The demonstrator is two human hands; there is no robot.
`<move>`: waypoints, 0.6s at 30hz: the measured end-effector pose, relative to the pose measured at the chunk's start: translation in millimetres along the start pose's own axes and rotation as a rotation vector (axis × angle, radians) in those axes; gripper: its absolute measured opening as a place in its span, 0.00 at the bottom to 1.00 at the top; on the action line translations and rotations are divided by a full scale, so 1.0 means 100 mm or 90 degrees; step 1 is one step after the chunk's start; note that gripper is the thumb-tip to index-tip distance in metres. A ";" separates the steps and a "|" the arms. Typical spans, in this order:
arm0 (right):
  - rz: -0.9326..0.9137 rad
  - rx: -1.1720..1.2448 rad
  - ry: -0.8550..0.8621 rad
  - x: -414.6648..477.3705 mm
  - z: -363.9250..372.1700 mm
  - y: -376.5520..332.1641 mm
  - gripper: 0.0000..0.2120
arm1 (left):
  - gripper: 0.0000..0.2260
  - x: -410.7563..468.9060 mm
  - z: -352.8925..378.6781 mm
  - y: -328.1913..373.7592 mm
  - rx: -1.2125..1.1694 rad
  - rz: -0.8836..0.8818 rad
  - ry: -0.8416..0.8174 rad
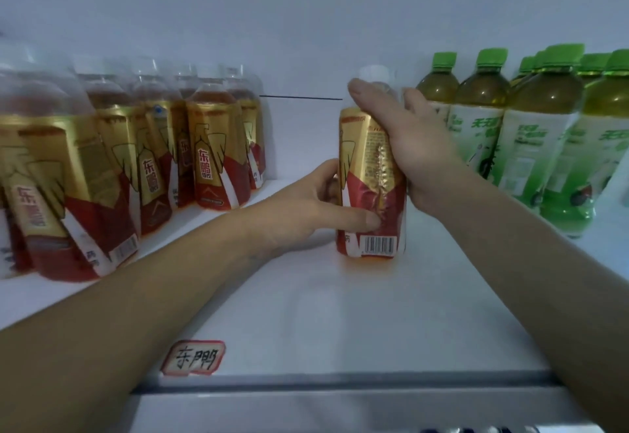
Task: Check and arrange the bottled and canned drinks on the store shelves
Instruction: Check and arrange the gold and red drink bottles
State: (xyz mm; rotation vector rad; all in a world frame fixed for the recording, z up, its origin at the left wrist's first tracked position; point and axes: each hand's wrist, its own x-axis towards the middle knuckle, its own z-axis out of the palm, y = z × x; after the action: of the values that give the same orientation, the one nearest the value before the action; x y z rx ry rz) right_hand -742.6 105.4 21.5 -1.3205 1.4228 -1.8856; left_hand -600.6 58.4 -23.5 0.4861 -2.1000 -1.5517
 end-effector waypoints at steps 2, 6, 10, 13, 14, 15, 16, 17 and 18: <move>-0.035 -0.038 -0.010 -0.04 0.00 -0.01 0.21 | 0.30 -0.03 -0.03 0.07 0.052 -0.020 -0.012; -0.111 -0.126 -0.058 -0.19 -0.06 -0.16 0.18 | 0.30 -0.18 0.03 0.24 0.141 -0.070 0.042; -0.161 -0.190 -0.089 -0.55 -0.40 -0.40 0.17 | 0.29 -0.51 0.40 0.39 0.187 -0.062 0.091; -0.195 -0.193 -0.091 -0.91 -0.81 -0.64 0.18 | 0.29 -0.76 0.95 0.63 0.201 -0.034 0.113; -0.204 -0.184 -0.089 -1.03 -0.98 -0.73 0.18 | 0.28 -0.83 1.18 0.73 0.204 -0.023 0.111; -0.206 -0.176 -0.088 -1.17 -1.17 -0.83 0.18 | 0.28 -0.89 1.42 0.82 0.206 -0.016 0.113; -0.207 -0.173 -0.091 -1.30 -1.36 -0.92 0.17 | 0.28 -0.95 1.67 0.91 0.206 -0.009 0.112; -0.209 -0.177 -0.094 -1.43 -1.55 -0.98 0.18 | 0.28 -0.99 1.91 0.98 0.202 -0.005 0.109; -0.214 -0.190 -0.098 -1.56 -1.75 -1.04 0.19 | 0.28 -1.03 2.15 1.01 0.194 -0.003 0.100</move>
State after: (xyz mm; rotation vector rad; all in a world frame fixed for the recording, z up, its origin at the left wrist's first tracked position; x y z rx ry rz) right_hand -803.5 353.2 45.1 -1.9074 1.5193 -1.7656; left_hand -638.5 313.6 4.3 0.6955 -2.2191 -1.1579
